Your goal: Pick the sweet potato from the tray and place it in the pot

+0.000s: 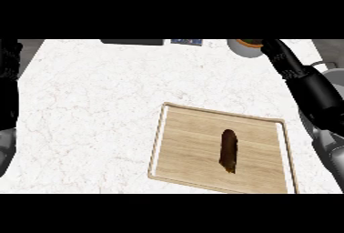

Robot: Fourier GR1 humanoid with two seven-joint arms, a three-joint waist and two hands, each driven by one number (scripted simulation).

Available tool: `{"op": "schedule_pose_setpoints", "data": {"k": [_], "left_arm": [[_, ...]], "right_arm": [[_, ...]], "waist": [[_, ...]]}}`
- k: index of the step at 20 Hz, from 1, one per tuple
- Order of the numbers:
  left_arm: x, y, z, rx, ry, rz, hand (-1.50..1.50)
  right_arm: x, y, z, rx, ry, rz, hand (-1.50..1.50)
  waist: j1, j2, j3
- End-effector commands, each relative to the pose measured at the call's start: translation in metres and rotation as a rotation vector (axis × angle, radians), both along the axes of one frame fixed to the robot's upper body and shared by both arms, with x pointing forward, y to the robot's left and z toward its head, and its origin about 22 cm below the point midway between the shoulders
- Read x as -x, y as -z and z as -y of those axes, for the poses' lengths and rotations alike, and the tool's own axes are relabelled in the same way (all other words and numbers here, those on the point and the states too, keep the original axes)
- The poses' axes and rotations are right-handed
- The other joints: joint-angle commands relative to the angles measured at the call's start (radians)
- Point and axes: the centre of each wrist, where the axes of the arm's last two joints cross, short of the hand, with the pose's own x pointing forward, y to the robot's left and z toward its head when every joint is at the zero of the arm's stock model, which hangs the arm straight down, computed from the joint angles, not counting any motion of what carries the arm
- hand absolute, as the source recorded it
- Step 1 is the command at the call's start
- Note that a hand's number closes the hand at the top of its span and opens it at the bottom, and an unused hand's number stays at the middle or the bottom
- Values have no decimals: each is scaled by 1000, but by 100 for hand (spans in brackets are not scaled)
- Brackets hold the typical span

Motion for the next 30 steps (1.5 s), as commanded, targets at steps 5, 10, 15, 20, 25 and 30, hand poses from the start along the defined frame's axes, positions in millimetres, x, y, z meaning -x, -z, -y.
{"op": "schedule_pose_setpoints", "data": {"k": [5,10,15,20,25,30], "left_arm": [[3,34,17,318,42,-210,0],[9,44,24,435,80,-337,0],[18,48,13,451,74,-348,0],[12,47,16,437,78,-350,0],[19,44,22,440,91,-350,0],[25,40,35,451,111,-361,0]], "right_arm": [[-30,21,23,257,199,-129,150],[-16,66,40,607,358,-54,-150],[-3,63,41,524,205,47,-150],[-4,17,7,654,110,-50,-150],[-6,10,-37,921,37,-248,-150],[-5,9,-78,1169,-41,-382,-150]], "waist": [[-12,24,13],[-23,17,15],[-38,10,15],[-40,9,14],[-18,7,11],[-6,4,12]]}}
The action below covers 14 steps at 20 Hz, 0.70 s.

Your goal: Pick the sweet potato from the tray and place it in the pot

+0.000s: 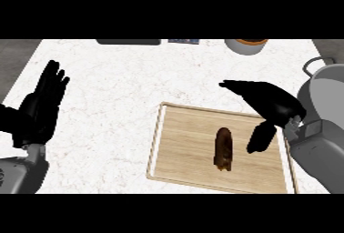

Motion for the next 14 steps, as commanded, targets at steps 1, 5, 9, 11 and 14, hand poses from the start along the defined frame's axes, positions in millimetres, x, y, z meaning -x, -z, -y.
{"op": "schedule_pose_setpoints", "data": {"k": [1,5,9,11,14], "left_arm": [[-1,6,7,-12,-3,-2,0],[-4,-1,11,5,-3,4,0],[9,-1,-2,17,-14,5,0],[11,-12,-10,11,-4,-10,0],[5,22,13,-10,-19,6,0]], "right_arm": [[-1,-8,-36,207,-30,-121,-150],[-5,12,-76,318,-28,-232,-150],[18,22,-97,336,-8,-271,-150],[9,23,-101,317,12,-285,-150],[24,30,-102,322,1,-271,-150]], "waist": [[-2,2,0],[-3,4,2],[-13,0,2],[-9,1,3],[-21,1,3]]}}
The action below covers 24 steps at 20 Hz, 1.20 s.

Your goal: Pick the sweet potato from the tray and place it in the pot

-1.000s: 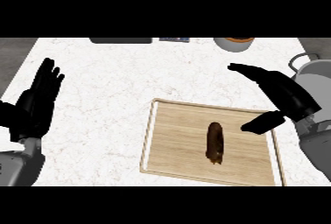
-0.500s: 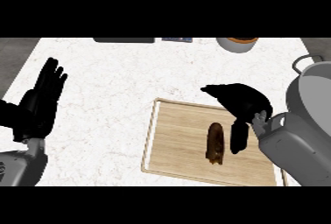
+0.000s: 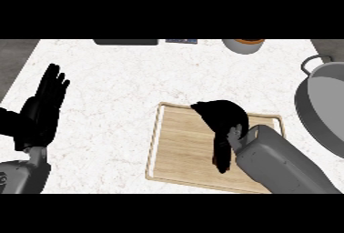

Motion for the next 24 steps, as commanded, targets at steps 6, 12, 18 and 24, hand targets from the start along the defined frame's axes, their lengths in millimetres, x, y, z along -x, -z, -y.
{"op": "schedule_pose_setpoints", "data": {"k": [6,12,18,24], "left_arm": [[-2,14,15,13,-1,-9,0],[-3,-1,-4,-9,-20,-1,0],[-4,-3,-7,7,-12,10,0],[4,-5,-8,0,3,-23,0]], "right_arm": [[-2,27,-9,171,52,-37,-150],[10,40,-3,205,71,-16,-150],[27,73,6,201,48,-25,-150],[5,67,8,231,85,-14,-150]], "waist": [[-3,2,0],[-4,1,1],[-4,1,1],[0,1,1]]}}
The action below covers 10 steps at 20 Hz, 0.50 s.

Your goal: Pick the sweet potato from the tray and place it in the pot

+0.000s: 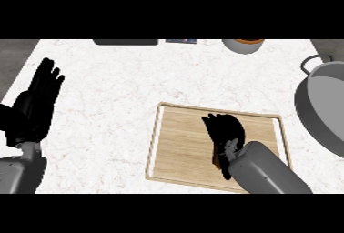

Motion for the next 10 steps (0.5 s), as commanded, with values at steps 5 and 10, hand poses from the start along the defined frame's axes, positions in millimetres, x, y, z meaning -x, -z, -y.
{"op": "schedule_pose_setpoints", "data": {"k": [5,10], "left_arm": [[2,16,-8,3,-18,9,0],[-7,11,11,7,-4,12,0]], "right_arm": [[-21,9,24,45,41,-5,-150],[-17,11,30,70,-135,-32,150]], "waist": [[1,1,0],[0,1,0]]}}
